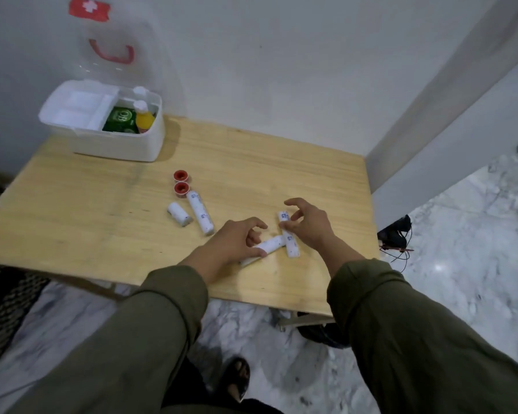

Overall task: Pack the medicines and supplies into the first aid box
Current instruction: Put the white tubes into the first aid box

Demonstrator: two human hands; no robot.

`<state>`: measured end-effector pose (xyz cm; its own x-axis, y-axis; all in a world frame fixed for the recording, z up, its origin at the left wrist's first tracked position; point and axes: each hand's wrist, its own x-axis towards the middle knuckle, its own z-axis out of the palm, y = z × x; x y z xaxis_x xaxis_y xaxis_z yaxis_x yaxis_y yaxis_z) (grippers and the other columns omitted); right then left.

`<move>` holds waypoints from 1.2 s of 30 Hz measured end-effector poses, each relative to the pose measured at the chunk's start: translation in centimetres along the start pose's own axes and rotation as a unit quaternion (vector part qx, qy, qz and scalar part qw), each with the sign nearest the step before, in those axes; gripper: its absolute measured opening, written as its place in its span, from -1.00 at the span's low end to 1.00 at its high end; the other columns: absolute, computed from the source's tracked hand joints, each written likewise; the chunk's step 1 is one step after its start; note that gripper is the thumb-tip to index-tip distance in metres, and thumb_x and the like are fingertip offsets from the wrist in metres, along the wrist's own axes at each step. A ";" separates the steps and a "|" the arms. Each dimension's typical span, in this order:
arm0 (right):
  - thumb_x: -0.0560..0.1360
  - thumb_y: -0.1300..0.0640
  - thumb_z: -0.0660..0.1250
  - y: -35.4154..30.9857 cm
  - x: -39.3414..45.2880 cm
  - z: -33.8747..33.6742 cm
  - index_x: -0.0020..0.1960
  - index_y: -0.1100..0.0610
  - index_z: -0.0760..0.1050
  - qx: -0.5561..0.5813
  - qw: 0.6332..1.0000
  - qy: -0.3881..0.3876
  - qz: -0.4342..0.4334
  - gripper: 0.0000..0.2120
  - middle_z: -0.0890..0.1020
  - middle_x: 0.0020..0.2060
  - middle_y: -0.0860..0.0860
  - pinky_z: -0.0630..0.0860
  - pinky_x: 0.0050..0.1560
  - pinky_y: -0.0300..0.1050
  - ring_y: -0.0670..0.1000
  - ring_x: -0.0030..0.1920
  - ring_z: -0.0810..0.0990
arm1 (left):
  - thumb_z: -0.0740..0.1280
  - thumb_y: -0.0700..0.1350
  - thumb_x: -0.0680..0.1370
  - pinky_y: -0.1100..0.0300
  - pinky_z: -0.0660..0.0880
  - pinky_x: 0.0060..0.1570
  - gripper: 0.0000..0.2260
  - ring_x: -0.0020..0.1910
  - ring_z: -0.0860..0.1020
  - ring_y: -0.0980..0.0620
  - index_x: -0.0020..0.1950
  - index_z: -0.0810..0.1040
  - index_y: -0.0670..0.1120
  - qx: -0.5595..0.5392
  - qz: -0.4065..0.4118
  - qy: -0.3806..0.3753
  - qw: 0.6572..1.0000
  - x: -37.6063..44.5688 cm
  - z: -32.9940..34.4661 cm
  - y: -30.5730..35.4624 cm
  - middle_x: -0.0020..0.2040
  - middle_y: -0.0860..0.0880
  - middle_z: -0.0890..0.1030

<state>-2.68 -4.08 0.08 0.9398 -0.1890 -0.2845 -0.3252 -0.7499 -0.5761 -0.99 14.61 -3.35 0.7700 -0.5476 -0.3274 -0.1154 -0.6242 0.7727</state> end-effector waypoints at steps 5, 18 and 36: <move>0.41 0.08 0.45 0.1 0.6 0.2 0.28 0.00 0.44 -0.013 0.999 -0.033 0.004 -0.54 0.62 -0.03 0.08 0.34 -0.07 -0.21 -0.03 -0.08 0.49 | 0.42 -0.06 0.43 0.27 0.40 -0.11 -0.48 -0.13 0.52 0.08 0.36 0.37 0.10 0.055 -0.010 0.016 0.998 0.3 -0.4 0.1 -0.05 0.05 0.55; 0.45 0.15 0.39 0.1 1.2 -0.7 0.22 0.05 0.48 -0.016 0.998 -0.066 0.016 -0.65 0.52 -0.16 0.02 0.40 -0.14 -0.21 -0.03 -0.13 0.49 | 0.37 -0.02 0.46 0.10 0.49 -0.05 -0.61 -0.09 0.53 -0.04 0.26 0.39 0.09 0.075 -0.064 0.042 0.994 2.3 -1.5 1.2 -0.07 -0.07 0.59; 0.40 0.09 0.41 -10.6 2.7 -1.5 0.01 -0.03 0.54 0.089 0.977 0.153 -0.123 -0.80 0.67 -0.13 0.00 0.54 -0.02 0.03 0.03 0.02 0.57 | 0.40 -0.04 0.46 0.08 0.48 0.05 -0.80 0.02 0.57 0.02 0.06 0.52 0.12 -0.002 0.058 0.315 0.947 -0.4 -13.0 2.4 -0.04 -0.02 0.64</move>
<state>3.48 2.40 6.62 0.9702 -0.2185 0.1050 -0.0740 -0.6795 -0.7299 6.63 20.60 5.68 0.9740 -0.1700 0.1495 -0.2213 -0.5765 0.7865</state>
